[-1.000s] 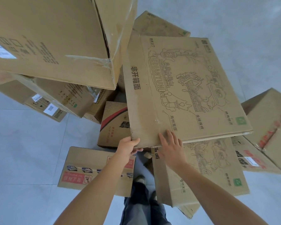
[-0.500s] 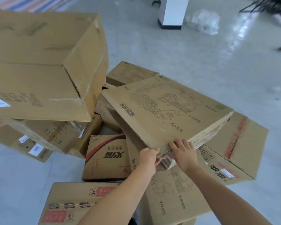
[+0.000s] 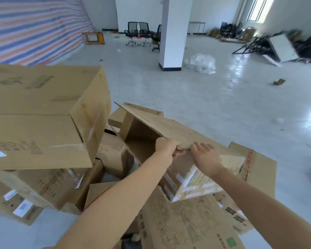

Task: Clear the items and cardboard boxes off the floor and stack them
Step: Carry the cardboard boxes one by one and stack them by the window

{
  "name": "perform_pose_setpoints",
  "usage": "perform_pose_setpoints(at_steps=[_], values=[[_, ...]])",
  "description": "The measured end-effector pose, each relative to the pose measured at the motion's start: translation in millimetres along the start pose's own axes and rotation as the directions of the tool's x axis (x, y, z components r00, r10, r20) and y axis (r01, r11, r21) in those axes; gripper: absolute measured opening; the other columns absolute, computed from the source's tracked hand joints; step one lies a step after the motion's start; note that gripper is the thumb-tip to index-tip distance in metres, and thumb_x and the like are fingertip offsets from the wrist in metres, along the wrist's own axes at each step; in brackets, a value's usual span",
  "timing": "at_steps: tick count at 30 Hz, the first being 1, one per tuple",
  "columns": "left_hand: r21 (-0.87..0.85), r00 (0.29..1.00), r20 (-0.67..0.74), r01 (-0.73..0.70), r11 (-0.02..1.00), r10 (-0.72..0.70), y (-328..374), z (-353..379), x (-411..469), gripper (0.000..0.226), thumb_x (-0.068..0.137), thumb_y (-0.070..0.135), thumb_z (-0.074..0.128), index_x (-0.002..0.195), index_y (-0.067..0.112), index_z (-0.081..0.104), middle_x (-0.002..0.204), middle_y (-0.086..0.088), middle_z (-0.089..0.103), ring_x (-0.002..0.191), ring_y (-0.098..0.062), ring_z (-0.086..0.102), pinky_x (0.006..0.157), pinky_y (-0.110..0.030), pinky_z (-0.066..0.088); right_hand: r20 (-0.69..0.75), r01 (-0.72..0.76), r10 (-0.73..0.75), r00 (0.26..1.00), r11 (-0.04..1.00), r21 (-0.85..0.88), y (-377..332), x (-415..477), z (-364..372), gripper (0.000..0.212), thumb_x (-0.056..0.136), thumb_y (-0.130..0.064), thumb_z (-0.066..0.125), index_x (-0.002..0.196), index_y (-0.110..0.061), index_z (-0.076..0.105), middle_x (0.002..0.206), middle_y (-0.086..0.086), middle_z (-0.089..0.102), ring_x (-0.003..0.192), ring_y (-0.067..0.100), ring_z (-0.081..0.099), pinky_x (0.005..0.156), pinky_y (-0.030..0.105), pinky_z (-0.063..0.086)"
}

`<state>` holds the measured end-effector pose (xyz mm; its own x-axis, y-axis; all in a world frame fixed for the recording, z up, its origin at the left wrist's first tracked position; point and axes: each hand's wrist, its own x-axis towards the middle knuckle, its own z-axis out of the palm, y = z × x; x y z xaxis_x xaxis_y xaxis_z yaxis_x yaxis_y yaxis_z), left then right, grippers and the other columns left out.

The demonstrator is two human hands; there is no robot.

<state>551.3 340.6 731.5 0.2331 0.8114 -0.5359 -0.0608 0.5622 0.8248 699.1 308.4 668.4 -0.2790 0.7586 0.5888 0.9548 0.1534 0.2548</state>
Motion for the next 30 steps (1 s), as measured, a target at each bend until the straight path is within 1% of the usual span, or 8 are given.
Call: perform_pose_setpoints(at_steps=[5,9,12,17,19,22,25,30], values=[[0.525,0.971,0.158,-0.237,0.817,0.180,59,-5,-8,0.023,0.095,0.019,0.046,0.095,0.001,0.060,0.080,-0.012,0.067,0.051,-0.017,0.063,0.050,-0.022,0.039,0.061,-0.113,0.110,0.992,0.993,0.042,-1,25,-27,0.050,0.035,0.006,0.069,0.064,-0.013,0.033,0.042,0.002,0.041,0.028,0.020,0.036,0.042,0.015,0.007],[0.907,0.807,0.063,-0.291,0.303,0.587,47,-36,5,0.050,0.097,0.050,0.030,0.085,0.010,0.058,0.093,-0.012,0.057,0.095,-0.028,0.058,0.076,-0.036,0.044,0.116,-0.287,0.281,0.953,0.958,0.030,-7,-1,-32,0.048,0.037,0.006,0.074,0.057,-0.013,0.035,0.040,0.000,0.038,0.027,0.017,0.023,0.050,0.015,-0.011],[0.933,0.916,-0.008,-0.138,0.333,0.401,9,-55,17,0.072,0.089,0.059,0.044,0.142,0.013,0.030,0.148,-0.014,0.029,0.136,-0.036,0.028,0.106,-0.047,0.031,0.157,-0.393,0.381,0.911,0.919,0.047,-12,-32,-27,0.052,0.045,-0.003,0.060,0.068,-0.020,0.018,0.047,-0.007,0.022,0.038,0.013,0.010,0.050,0.015,-0.013],[0.891,0.958,0.180,-0.256,0.376,0.224,-47,-39,29,0.091,0.079,0.066,0.053,0.147,0.016,0.019,0.154,-0.009,0.021,0.140,-0.034,0.022,0.111,-0.048,0.029,0.224,-0.535,0.515,0.828,0.844,0.033,-23,-80,-23,0.033,0.048,-0.003,0.058,0.063,-0.016,0.031,0.044,-0.007,0.024,0.038,0.013,0.008,0.048,0.013,-0.013],[0.929,0.954,0.226,-0.272,0.249,0.198,-65,-30,28,0.098,0.077,0.068,0.055,0.150,0.021,0.009,0.157,-0.008,0.011,0.143,-0.034,0.012,0.111,-0.052,0.022,0.230,-0.578,0.558,0.798,0.815,0.028,-28,-94,-28,0.024,0.058,-0.004,0.052,0.060,-0.017,0.032,0.044,-0.007,0.023,0.038,0.013,0.007,0.049,0.013,-0.013],[0.950,0.900,0.305,-0.311,-0.033,0.311,-84,-25,28,0.082,0.084,0.052,0.057,0.147,0.022,0.014,0.150,-0.010,0.022,0.137,-0.031,0.023,0.106,-0.046,0.032,0.286,-0.668,0.636,0.716,0.744,0.017,-31,-108,-38,0.018,0.071,-0.017,0.040,0.053,-0.015,0.038,0.043,-0.006,0.022,0.036,0.013,0.009,0.050,0.013,-0.013],[0.925,0.805,0.374,-0.362,-0.118,0.460,-94,-32,31,0.063,0.093,0.037,0.050,0.146,0.022,0.020,0.148,-0.005,0.029,0.133,-0.025,0.031,0.104,-0.036,0.037,0.235,-0.766,0.739,0.631,0.641,0.042,-35,-109,-45,0.012,0.070,-0.019,0.063,0.063,-0.013,0.055,0.049,-0.005,0.050,0.032,0.013,0.037,0.044,0.008,-0.007],[0.850,0.696,0.491,-0.516,-0.112,0.524,-93,-36,33,0.057,0.095,0.031,0.049,0.145,0.025,0.024,0.144,0.002,0.039,0.126,-0.021,0.041,0.098,-0.029,0.042,0.218,-0.828,0.804,0.554,0.558,0.045,-27,-62,-67,0.037,0.090,-0.022,0.053,0.126,-0.012,0.048,0.121,0.001,0.053,0.104,0.021,0.058,0.060,0.023,0.035]])
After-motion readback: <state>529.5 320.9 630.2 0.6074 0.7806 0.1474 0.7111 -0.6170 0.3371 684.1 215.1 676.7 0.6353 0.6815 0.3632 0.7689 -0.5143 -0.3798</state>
